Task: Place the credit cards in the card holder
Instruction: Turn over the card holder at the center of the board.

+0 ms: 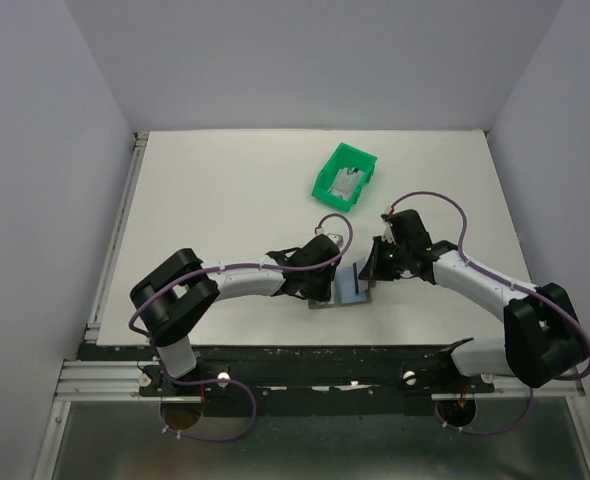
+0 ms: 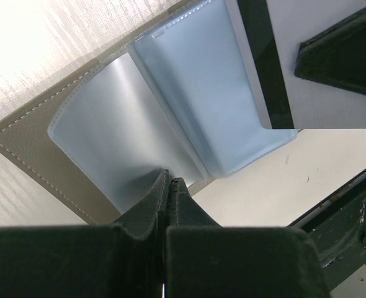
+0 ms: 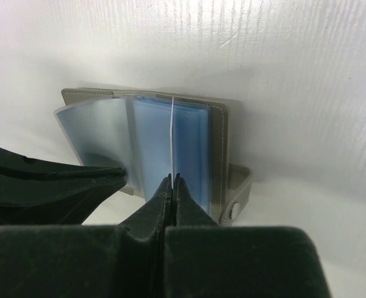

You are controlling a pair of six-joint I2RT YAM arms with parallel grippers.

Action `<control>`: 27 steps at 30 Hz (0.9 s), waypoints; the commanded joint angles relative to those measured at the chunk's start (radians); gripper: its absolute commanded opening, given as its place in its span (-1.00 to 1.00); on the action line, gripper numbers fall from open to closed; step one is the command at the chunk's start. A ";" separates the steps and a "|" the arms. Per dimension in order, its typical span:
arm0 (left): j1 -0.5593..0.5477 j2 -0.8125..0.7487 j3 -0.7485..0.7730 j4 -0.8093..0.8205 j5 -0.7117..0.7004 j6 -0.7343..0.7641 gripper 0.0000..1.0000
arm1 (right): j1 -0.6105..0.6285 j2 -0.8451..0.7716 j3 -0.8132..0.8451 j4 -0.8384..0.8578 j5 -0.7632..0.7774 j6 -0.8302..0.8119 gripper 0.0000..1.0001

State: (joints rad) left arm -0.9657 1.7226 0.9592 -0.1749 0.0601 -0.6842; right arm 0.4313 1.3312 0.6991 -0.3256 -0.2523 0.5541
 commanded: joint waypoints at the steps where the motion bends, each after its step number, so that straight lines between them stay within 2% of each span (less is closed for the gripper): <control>1: 0.002 0.015 0.015 -0.021 -0.020 0.008 -1.00 | 0.006 0.029 -0.029 0.068 -0.064 0.023 -0.99; 7: 0.002 0.017 0.018 -0.018 -0.019 0.008 -1.00 | 0.006 0.037 -0.033 0.071 -0.067 0.024 -0.99; 17: 0.004 0.015 0.016 -0.020 -0.019 0.014 -1.00 | 0.006 -0.056 0.010 -0.098 0.113 -0.016 -0.99; 27: 0.002 0.014 0.021 -0.020 -0.017 0.011 -1.00 | 0.006 -0.050 0.004 -0.089 0.087 -0.026 -0.99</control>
State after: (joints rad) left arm -0.9657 1.7226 0.9592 -0.1749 0.0601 -0.6815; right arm 0.4313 1.2800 0.6842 -0.4004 -0.1772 0.5472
